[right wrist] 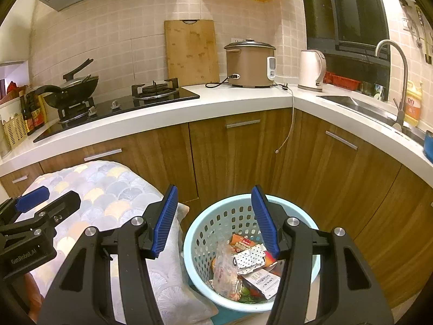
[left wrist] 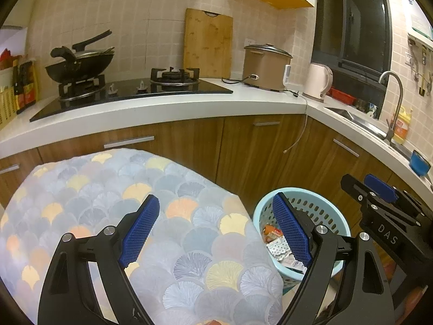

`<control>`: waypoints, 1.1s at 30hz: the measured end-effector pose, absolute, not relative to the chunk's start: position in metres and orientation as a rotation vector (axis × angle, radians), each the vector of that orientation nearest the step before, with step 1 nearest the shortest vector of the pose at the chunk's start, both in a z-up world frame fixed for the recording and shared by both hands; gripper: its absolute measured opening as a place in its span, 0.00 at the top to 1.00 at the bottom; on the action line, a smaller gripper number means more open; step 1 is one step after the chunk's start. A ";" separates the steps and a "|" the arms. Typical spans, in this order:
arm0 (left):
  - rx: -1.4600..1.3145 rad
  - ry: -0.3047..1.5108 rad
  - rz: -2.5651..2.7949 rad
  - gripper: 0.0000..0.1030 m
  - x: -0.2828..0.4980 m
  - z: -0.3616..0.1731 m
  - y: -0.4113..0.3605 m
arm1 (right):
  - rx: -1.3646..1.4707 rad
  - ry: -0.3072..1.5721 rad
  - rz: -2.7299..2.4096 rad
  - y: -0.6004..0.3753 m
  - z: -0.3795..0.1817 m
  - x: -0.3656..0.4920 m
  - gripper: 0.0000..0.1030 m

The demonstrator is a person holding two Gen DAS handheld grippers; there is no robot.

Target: Collect trash

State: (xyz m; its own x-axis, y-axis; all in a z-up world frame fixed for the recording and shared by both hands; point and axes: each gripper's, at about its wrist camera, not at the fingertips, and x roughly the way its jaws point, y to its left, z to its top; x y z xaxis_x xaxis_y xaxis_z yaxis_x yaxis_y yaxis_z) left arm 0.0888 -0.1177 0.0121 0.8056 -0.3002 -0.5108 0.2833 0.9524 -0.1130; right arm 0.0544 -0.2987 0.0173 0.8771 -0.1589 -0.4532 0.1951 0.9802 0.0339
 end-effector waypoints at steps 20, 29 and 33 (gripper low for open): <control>-0.037 0.561 -0.317 0.19 0.091 0.011 -0.116 | 0.091 0.457 -0.200 -0.302 0.016 0.053 0.49; -0.042 0.566 -0.309 0.19 0.091 0.007 -0.113 | 0.094 0.450 -0.207 -0.304 0.018 0.049 0.49; -0.034 0.559 -0.307 0.19 0.089 0.009 -0.114 | 0.094 0.449 -0.208 -0.304 0.017 0.048 0.49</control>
